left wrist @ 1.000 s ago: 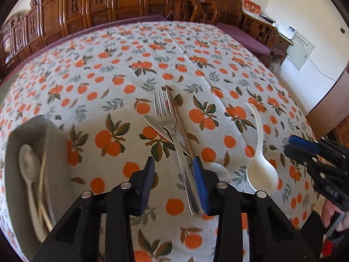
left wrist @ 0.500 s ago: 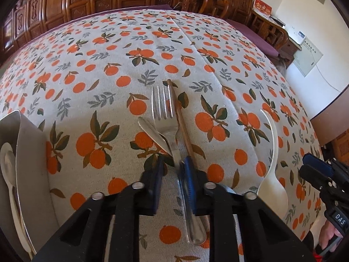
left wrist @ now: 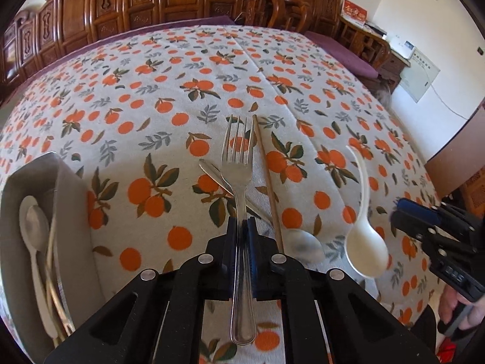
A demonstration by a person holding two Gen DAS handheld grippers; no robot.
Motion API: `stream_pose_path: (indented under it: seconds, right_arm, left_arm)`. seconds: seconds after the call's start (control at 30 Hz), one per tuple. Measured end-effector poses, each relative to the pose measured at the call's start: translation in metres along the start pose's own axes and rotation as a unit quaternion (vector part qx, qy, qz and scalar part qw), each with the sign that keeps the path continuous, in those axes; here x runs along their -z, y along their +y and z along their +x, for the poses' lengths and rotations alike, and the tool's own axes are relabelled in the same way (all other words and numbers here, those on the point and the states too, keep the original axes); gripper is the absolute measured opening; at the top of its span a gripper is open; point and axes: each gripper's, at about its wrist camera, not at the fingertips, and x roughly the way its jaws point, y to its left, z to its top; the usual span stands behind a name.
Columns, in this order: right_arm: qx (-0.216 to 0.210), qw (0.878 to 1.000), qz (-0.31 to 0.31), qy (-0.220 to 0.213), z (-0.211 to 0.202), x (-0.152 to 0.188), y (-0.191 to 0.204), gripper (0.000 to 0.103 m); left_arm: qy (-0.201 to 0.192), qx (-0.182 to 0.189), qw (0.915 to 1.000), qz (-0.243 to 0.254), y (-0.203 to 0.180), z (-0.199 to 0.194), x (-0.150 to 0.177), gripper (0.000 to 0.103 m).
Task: Organize utensils
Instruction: 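Grasp a steel fork with the left tool while the right grasps a white plastic spoon, then lower the steel fork into the tray and open the left tool while the right carries the white spoon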
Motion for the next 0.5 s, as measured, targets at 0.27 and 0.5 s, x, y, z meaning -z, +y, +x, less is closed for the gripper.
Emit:
stream_pose_path:
  seconds: [0.27, 0.5]
  right_arm:
    - [-0.011, 1.0, 0.02, -0.01, 0.01, -0.009, 0.006, 0.039]
    - [0.004, 1.0, 0.028, -0.003, 0.033, -0.019, 0.013, 0.04]
  left_arm:
    - [-0.033, 0.014, 0.9993, 0.012, 0.0, -0.045, 0.013, 0.006]
    - [-0.062, 0.026, 0.9976, 0.019, 0.003, -0.089, 0.021, 0.006]
